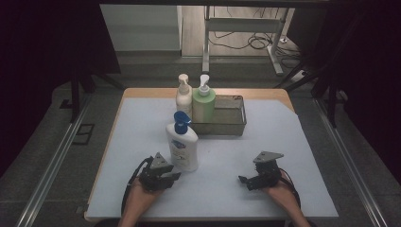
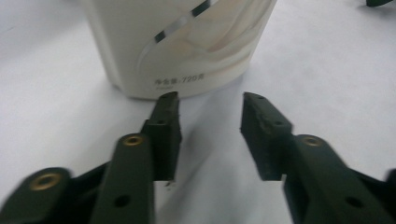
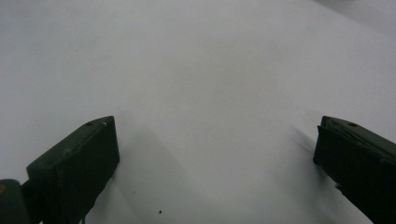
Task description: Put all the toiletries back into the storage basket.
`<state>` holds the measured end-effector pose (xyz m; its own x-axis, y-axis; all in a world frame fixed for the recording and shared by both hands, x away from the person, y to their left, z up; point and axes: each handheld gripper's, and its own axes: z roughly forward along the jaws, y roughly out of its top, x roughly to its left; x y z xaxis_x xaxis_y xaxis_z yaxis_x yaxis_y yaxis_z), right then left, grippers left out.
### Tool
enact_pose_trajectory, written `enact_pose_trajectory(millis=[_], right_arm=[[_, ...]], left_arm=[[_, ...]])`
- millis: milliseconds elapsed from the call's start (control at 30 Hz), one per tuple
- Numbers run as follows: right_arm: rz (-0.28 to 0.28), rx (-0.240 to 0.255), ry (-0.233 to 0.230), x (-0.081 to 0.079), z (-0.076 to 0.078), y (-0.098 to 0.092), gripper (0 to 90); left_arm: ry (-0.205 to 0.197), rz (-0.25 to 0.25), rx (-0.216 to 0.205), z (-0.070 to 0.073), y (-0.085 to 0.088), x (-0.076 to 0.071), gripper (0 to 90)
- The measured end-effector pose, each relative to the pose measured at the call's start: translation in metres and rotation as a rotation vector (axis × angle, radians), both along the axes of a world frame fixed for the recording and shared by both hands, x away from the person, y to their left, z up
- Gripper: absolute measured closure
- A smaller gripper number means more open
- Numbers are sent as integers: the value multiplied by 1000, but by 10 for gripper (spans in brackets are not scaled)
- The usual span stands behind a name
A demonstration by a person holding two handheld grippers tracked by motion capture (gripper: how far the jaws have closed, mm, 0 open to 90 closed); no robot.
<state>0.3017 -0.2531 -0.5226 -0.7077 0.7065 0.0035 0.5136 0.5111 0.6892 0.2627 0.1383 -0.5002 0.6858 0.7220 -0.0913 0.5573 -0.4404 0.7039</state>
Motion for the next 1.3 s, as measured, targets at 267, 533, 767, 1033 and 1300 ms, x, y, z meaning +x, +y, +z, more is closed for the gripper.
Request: enact_pose_trajectory(millis=[267,533,767,1033,1300], right_arm=[[9,-2,5,0,1,0,2],[38,-4,10,-4,4,4,7],[53,10,1,-5,9,7,5],[76,50,-5,-7,18,11,0],[106,75,-14,-8,28,20,0]], left_arm=[[-11,78,41,-5,13,-13,231],[-22,153,41,-11,29,-20,127],[-25,173,86,-20,31,-21,124],[-19,170,71,-23,33,-20,122],[-19,172,67,-24,33,-20,122]])
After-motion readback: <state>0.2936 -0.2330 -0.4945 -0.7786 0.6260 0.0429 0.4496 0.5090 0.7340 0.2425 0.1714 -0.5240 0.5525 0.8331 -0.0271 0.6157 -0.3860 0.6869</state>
